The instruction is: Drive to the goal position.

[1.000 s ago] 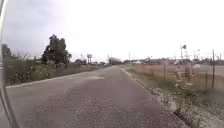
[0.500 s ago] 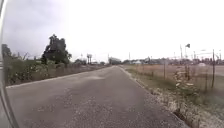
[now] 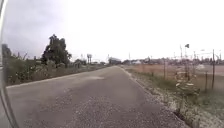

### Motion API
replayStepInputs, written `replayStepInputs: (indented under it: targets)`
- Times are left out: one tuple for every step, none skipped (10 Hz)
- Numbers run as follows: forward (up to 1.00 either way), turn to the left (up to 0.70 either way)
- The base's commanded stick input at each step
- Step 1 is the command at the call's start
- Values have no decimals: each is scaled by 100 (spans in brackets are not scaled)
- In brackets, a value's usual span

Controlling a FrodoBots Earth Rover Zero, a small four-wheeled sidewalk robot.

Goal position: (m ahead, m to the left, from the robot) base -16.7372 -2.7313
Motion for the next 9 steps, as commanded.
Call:
replayStepInputs:
  targets:
    - [7,0]
    - [7,0]
    - [8,0]
    - [8,0]
    - [8,0]
    - [8,0]
    - [8,0]
    - [8,0]
    - [8,0]
